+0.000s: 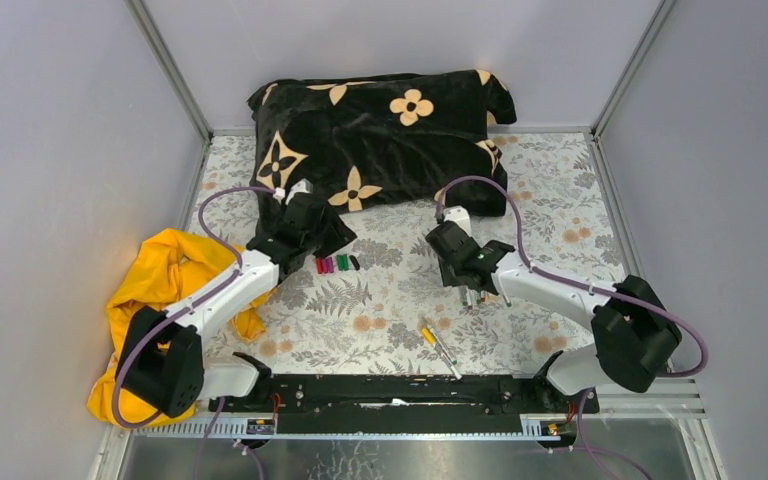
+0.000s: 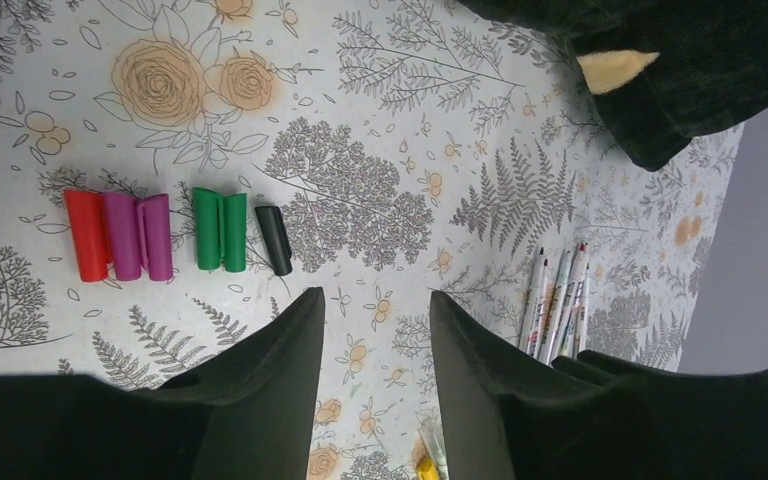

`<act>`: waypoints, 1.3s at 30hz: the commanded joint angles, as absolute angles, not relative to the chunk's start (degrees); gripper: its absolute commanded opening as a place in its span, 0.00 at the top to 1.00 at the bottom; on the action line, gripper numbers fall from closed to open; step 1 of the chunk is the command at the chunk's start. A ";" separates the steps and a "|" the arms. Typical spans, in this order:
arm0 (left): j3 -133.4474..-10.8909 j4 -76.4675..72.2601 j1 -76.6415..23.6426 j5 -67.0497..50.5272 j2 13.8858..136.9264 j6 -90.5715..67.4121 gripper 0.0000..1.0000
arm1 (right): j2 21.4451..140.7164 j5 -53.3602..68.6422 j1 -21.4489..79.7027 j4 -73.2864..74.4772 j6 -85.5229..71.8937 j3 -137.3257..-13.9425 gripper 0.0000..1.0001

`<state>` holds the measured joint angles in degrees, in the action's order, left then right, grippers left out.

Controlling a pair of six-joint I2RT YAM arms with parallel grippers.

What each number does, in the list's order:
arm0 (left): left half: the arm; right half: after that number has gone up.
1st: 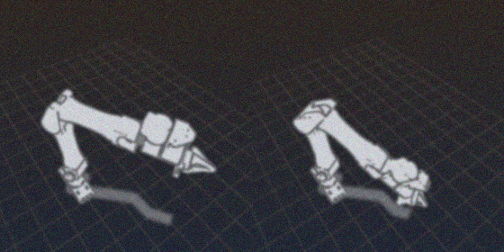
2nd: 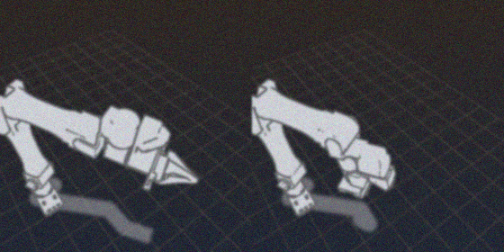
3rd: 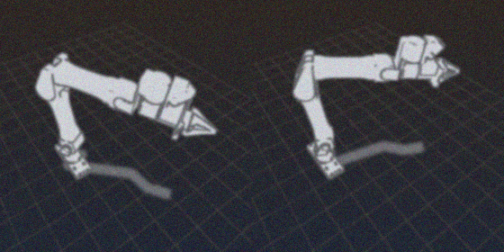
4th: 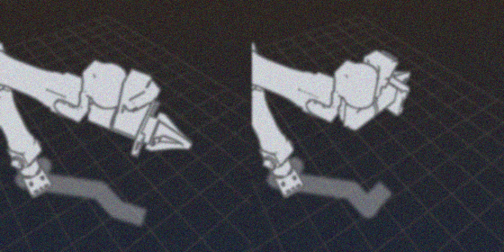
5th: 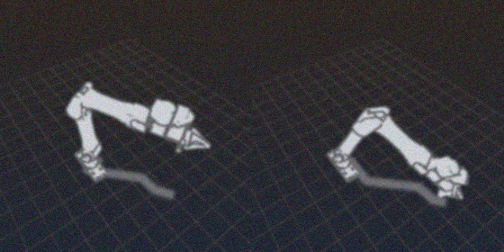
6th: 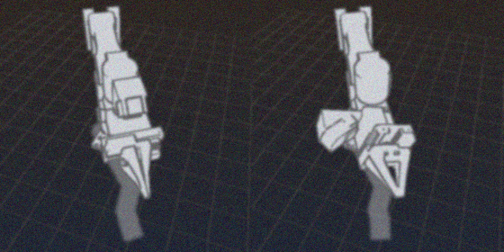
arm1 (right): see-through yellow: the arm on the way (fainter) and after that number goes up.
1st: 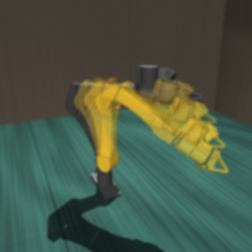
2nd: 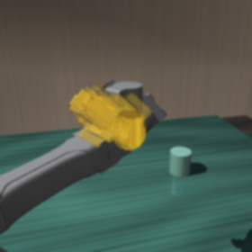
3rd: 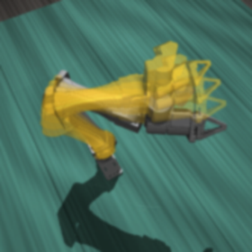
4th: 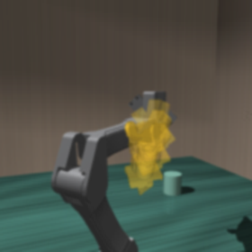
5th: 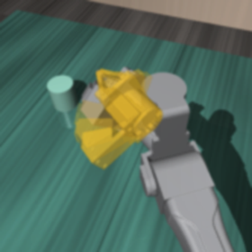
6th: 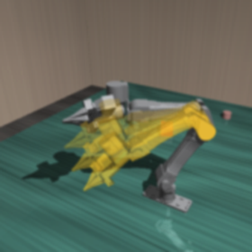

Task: Open the pen caps

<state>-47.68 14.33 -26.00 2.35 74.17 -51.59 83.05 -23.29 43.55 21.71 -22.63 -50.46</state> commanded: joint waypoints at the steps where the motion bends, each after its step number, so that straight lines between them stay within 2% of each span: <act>1: -46.21 12.37 -26.67 0.58 71.99 -52.03 0.49 | 80.14 -21.57 47.41 27.65 -21.63 -52.63 0.59; 12: -41.62 9.01 -28.10 -3.55 67.45 -51.95 0.41 | 71.14 -12.32 54.56 28.33 -27.05 -45.71 0.55; 22: -36.82 8.59 -31.51 -2.88 61.39 -53.66 0.34 | 70.84 -11.73 61.02 29.32 -31.25 -41.56 0.54; 39: -36.22 9.25 -33.60 -1.49 58.72 -55.08 0.33 | 71.12 -13.16 66.35 27.63 -35.77 -37.42 0.55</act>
<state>-36.71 11.33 -33.12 -2.52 59.33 -54.48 72.16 -12.43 64.84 27.99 -34.06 -37.45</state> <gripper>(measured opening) 0.671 0.449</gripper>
